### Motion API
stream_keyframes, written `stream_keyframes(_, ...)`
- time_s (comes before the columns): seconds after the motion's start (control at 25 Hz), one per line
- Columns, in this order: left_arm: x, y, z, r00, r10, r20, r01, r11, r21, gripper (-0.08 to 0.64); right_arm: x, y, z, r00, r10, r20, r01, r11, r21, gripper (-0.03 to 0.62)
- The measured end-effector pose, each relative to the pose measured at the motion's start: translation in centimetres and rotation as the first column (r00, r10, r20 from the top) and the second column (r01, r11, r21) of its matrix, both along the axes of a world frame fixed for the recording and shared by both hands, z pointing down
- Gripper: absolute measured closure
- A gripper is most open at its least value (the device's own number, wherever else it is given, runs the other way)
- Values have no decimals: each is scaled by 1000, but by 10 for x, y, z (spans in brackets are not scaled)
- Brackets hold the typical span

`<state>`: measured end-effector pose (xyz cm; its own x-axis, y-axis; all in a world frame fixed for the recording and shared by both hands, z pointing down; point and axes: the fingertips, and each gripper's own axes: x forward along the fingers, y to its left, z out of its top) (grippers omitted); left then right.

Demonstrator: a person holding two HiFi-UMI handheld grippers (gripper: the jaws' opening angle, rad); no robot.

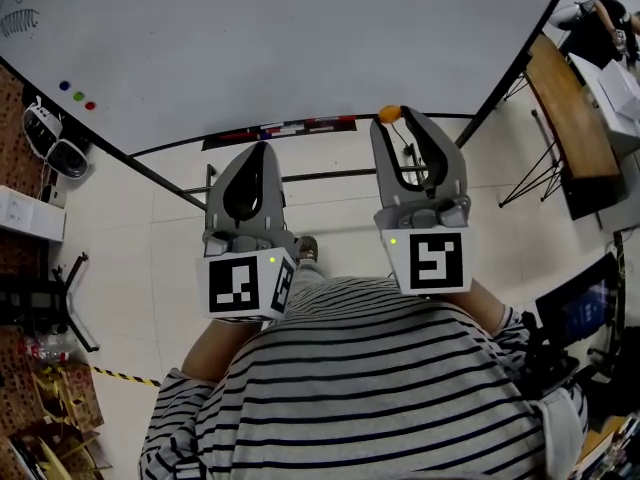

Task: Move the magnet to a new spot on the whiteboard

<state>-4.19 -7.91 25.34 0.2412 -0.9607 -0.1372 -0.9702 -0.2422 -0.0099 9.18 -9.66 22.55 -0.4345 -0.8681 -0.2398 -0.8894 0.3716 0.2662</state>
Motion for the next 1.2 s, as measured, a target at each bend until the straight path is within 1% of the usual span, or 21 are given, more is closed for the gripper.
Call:
stream_keyframes(0.16, 3, 19, -3, 1000, -23, 16, 23, 1000, 5, 545, 6, 19, -2, 1000, -17, 18, 17, 1000, 4, 469)
stream_keyframes(0.28, 1, 22, -3, 999, -34, 21, 34, 999, 2, 545, 7, 24, -2, 999, -21, 29, 20, 1000, 6, 469)
stream_keyframes(0.68, 1, 20, 3, 1000, -18, 20, 18, 1000, -18, 545, 8, 25, 2, 1000, -7, 26, 8, 1000, -9, 469)
stream_keyframes(0.92, 4, 22, 1, 1000, -17, 26, 18, 1000, -15, 545, 9, 23, 3, 1000, -10, 20, 10, 1000, -7, 469)
stream_keyframes(1.04, -3, 20, -1, 999, -31, 28, 31, 1000, 0, 545, 3, 17, 4, 1000, -19, 6, 19, 1000, -5, 469)
stream_keyframes(1.2, -17, 7, -2, 999, -47, 28, 47, 999, -2, 545, -11, -3, -1, 1000, -26, 11, 25, 1000, 12, 469)
